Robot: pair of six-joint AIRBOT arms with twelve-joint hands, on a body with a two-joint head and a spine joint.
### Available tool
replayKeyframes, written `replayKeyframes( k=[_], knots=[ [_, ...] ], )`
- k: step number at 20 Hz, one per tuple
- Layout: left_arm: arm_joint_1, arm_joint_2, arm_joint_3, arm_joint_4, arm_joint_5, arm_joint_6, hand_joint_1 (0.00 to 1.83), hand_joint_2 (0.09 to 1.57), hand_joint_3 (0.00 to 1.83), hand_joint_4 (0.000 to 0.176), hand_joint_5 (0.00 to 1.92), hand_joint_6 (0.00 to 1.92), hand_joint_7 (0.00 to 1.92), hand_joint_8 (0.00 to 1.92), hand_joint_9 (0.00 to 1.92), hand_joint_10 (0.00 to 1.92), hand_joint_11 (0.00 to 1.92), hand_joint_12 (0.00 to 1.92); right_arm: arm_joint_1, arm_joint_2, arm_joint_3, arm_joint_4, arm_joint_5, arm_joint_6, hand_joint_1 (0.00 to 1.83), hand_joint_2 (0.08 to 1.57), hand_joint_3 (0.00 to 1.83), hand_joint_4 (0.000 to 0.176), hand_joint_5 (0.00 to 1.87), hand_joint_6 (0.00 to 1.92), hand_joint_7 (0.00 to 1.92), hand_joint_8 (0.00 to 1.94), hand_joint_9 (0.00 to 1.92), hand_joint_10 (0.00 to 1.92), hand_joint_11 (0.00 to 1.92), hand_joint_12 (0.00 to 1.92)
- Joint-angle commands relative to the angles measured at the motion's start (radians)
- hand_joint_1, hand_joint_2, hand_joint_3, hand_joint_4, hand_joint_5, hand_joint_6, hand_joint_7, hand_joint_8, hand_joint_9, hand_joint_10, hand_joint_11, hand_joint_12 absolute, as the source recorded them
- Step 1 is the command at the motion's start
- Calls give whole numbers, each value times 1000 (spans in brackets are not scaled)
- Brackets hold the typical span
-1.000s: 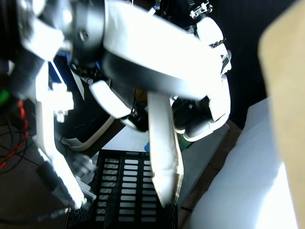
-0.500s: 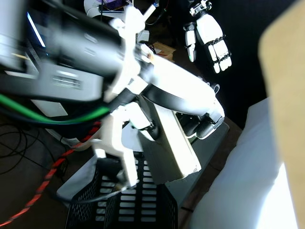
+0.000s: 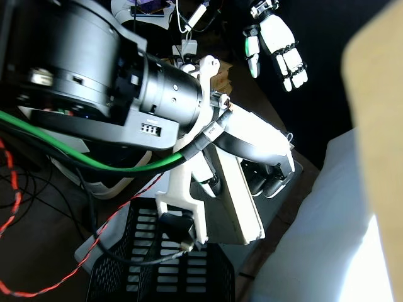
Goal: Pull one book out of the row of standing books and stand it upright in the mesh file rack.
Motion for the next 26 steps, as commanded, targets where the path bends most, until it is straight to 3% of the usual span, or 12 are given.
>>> replayKeyframes(
  k=[1, 6, 7, 11, 16, 17, 20, 22, 23, 24, 25, 26],
  knots=[
    [2, 11, 3, -25, -125, 1, 304, 1378, 3, 112, 0, 0, 0, 0, 0, 0, 0, 0, 6, 8, 8, -5, -109, -5, 1361, 1172, 0, 0, 850, 1119, 860, 1195, 783, 1434, 617, 1656],
    [25, 1, 5, -44, -158, -7, 301, 1375, 0, 94, 0, 0, 0, 0, 0, 0, 0, 0, -12, -17, 42, -7, -154, -4, 1357, 1185, 2, 0, 790, 1116, 859, 1220, 774, 1490, 576, 1671],
    [30, -2, 8, -50, -165, -9, 295, 1374, 0, 107, 0, 0, 0, 0, 0, 0, 0, 0, -19, -25, 55, -7, -160, -2, 1347, 1210, 2, 0, 782, 1087, 791, 1341, 723, 1574, 563, 1769],
    [43, -10, 13, -63, -187, -19, 343, 1373, 0, 97, 0, 0, 0, 0, 0, 0, 0, 0, -35, -45, 92, -12, -179, 20, 1347, 1209, 0, 0, 788, 1138, 802, 1317, 716, 1538, 514, 1702],
    [73, -18, 15, -90, -219, -30, 362, 1367, 0, 96, 0, 0, 0, 0, 0, 0, 0, 0, -54, -57, 118, -14, -183, 32, 1344, 1220, 1, 0, 725, 1155, 787, 1351, 733, 1575, 621, 1753],
    [73, -20, 17, -90, -219, -31, 345, 1368, 0, 97, 0, 0, 0, 0, 0, 0, 0, 0, -58, -59, 123, -14, -183, 36, 1221, 1199, 0, 0, 803, 1086, 872, 1389, 824, 1373, 760, 1729],
    [74, -24, 21, -91, -221, -33, 345, 1364, 0, 99, 0, 0, 0, 0, 0, 0, 0, 0, -79, -63, 134, -19, -184, 51, 1223, 1193, 0, 0, 864, 984, 846, 1476, 872, 1511, 881, 1753],
    [74, -29, 24, -91, -222, -36, 343, 1363, 0, 105, 0, 0, 0, 0, 0, 0, 0, 0, -92, -67, 144, -51, -188, 92, 1210, 1216, 4, 0, 831, 1040, 802, 1551, 890, 1556, 919, 1777],
    [74, -30, 25, -91, -222, -36, 352, 1361, 0, 108, 0, 0, 0, 0, 0, 0, 0, 0, -102, -71, 153, -56, -193, 108, 1053, 1278, 13, 0, 701, 1385, 765, 1433, 826, 1550, 869, 1802],
    [74, -31, 26, -92, -221, -36, 355, 1362, 0, 106, 0, 0, 0, 0, 0, 0, 0, 0, -108, -72, 158, -56, -198, 117, 1025, 1297, 5, 0, 668, 1458, 754, 1277, 814, 1457, 858, 1736],
    [74, -34, 28, -92, -218, -37, 356, 1362, 0, 106, 0, 0, 0, 0, 0, 0, 0, 0, -117, -72, 164, -56, -200, 124, 1146, 1264, 0, 0, 685, 1290, 791, 1454, 813, 1395, 802, 1745],
    [74, -36, 30, -92, -217, -37, 369, 1361, 0, 101, 0, 0, 0, 0, 0, 0, 0, 0, -124, -72, 169, -56, -200, 125, 1149, 1261, 1, 0, 704, 1284, 760, 1484, 738, 1244, 652, 1658]
  ],
)
